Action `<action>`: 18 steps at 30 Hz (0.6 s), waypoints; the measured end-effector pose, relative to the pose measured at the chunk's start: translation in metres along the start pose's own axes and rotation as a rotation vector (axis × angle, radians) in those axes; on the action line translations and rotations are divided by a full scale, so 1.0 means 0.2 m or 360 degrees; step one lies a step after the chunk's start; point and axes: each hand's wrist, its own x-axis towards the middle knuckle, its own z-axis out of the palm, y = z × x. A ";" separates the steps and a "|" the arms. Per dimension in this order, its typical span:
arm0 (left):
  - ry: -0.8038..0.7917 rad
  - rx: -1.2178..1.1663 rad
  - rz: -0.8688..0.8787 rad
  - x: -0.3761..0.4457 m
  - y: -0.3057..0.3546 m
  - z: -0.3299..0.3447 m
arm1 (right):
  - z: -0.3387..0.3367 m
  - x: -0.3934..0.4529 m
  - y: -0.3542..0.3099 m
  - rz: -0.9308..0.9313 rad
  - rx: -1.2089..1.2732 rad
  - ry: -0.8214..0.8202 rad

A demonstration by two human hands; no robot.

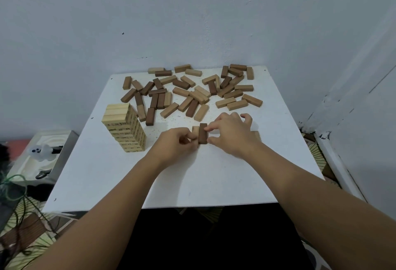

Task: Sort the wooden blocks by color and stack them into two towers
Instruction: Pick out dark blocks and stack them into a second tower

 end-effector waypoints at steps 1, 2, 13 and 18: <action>0.0002 -0.0098 0.0001 -0.02 -0.03 -0.01 | 0.01 -0.01 -0.01 -0.0024 0.0015 -0.0007; 0.0004 -0.0186 0.0013 -0.04 -0.06 -0.02 | 0.02 -0.02 -0.03 -0.0040 0.0026 -0.0015; -0.0018 -0.0275 -0.0042 -0.02 -0.09 0.02 | -0.02 0.09 -0.03 0.0045 0.0111 -0.0002; -0.0144 -0.0282 -0.0133 0.02 -0.06 -0.01 | -0.03 0.16 -0.06 0.0020 -0.0254 -0.0206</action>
